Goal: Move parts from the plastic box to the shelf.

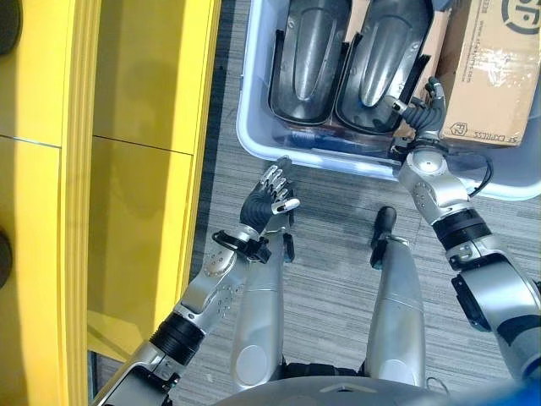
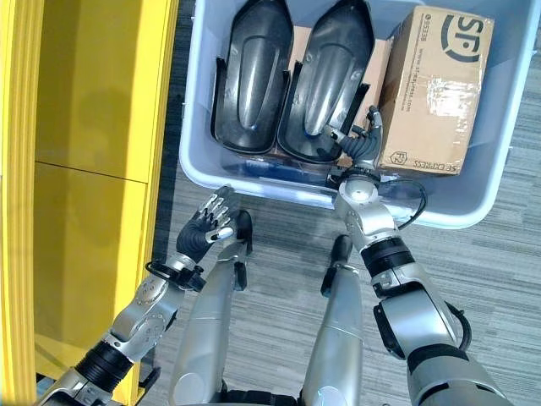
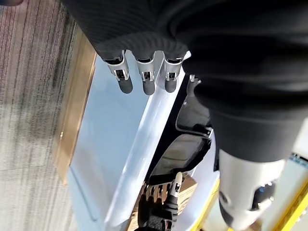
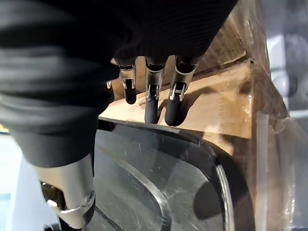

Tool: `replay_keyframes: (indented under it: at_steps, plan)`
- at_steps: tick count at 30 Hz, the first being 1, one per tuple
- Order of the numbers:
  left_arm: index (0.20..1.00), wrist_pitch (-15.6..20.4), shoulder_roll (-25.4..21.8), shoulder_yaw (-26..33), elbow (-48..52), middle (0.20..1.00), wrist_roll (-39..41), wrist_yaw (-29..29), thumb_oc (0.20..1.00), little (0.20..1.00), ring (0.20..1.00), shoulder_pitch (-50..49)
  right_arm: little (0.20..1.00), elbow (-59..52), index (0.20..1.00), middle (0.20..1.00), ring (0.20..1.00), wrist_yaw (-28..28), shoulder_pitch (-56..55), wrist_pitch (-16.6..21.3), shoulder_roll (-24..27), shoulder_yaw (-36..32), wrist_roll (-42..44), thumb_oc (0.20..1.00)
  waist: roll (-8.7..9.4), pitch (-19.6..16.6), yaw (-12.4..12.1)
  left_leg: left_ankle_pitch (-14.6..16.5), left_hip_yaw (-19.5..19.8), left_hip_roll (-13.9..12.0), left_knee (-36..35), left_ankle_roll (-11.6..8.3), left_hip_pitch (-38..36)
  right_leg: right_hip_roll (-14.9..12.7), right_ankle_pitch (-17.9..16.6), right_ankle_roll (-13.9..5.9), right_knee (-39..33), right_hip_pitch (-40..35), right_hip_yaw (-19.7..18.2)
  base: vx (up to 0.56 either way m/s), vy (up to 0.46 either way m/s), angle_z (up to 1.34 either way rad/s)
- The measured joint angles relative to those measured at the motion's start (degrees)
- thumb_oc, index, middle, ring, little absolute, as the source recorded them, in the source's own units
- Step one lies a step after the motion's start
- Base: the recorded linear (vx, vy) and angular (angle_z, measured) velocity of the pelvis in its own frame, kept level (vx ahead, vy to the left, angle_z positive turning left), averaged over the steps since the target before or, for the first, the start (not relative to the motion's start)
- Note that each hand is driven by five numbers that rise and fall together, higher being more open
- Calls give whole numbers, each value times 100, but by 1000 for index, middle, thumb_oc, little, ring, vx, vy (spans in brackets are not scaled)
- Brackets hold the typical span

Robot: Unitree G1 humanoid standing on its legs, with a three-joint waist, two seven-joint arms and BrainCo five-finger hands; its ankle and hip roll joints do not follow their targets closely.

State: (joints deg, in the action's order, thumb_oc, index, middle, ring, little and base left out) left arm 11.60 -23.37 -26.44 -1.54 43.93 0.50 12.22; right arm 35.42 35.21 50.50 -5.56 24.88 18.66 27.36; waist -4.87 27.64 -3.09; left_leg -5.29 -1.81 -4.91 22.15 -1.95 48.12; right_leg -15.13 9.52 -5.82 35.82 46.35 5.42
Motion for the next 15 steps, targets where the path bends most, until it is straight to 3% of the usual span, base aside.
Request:
replay_keyframes:
  at_steps: [8,14,15]
  plan:
    - [1000,-124,-226,-45,17,1000,50,239,1000,1000,1000,224,1000,910,1000,1000,1000,527,653,-911,143,226,-351,1000,313,-15,-228,-21,225,6,20,-31,98,19,-39,-18,-180,-173,265,16,-17,8]
    - [1000,-373,-504,-48,80,1000,50,254,1000,1000,1000,164,1000,1829,1000,1000,1000,641,1390,-1270,442,259,564,1000,511,109,-425,-52,444,10,9,-53,255,40,-59,-42,-295,-229,528,7,-36,12]
    - [1000,-377,-540,-43,81,1000,51,254,1000,1000,1000,161,937,1897,937,937,937,707,1519,-1310,505,254,873,937,548,145,-450,-59,491,25,5,-57,303,32,-63,-43,-319,-223,586,-2,-22,15]
